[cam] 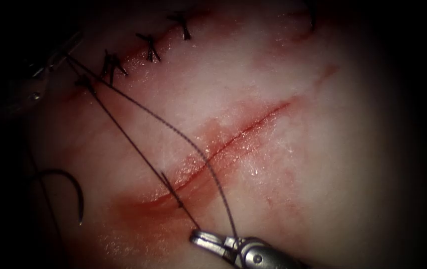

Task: Wound Closure
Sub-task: Grab tail and pull through knot downward with right tool while pulling up with left holder, then wrap thread one time clockwise around right hand, then pick up suture tail

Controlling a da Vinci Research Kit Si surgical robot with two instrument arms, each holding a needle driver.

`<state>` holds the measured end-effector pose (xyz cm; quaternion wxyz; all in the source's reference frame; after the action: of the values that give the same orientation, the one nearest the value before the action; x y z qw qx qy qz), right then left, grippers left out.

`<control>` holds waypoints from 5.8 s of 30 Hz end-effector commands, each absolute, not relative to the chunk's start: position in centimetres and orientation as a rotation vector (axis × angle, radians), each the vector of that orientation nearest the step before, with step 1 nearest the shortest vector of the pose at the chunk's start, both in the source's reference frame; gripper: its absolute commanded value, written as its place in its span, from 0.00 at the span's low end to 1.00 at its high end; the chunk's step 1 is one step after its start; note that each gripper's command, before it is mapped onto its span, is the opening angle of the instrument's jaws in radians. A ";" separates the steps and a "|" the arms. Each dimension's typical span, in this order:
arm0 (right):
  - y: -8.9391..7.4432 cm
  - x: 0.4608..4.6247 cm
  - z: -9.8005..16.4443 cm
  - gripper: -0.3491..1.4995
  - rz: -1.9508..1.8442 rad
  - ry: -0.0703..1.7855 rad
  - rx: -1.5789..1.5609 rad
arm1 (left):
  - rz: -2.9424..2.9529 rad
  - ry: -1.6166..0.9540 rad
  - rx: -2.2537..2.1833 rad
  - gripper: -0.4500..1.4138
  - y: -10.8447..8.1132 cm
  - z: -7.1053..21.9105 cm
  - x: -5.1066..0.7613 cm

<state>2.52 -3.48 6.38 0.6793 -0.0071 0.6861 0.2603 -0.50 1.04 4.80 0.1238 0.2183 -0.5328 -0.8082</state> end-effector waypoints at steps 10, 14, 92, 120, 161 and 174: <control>-3.4 2.67 6.3 0.00 0.588 1.552 0.011 | -2.388 -1.531 0.698 0.00 1.1 5.0 -0.63; -3.3 2.77 6.2 0.66 0.605 1.566 0.027 | -2.438 -1.396 0.942 0.00 1.0 4.9 -0.77; -1.2 3.54 5.8 0.00 0.618 1.804 0.848 | -2.092 -0.315 2.144 0.00 -0.5 6.1 -1.39; -1.5 3.60 5.6 0.00 -0.573 1.528 0.929 | -2.067 -0.257 2.145 0.00 -0.3 6.3 -1.34; -2.0 3.89 6.0 0.38 -1.166 1.017 0.712 | -2.102 -0.238 2.132 0.00 -0.5 6.2 -1.31; -1.9 3.99 6.0 0.00 -1.184 0.982 0.718 | -2.111 -0.237 2.125 0.00 -0.7 6.1 -1.32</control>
<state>3.91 -1.93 5.95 0.6605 0.3201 0.4345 -0.5219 -1.28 -0.80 6.07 0.0667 0.7050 -0.0771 -0.7019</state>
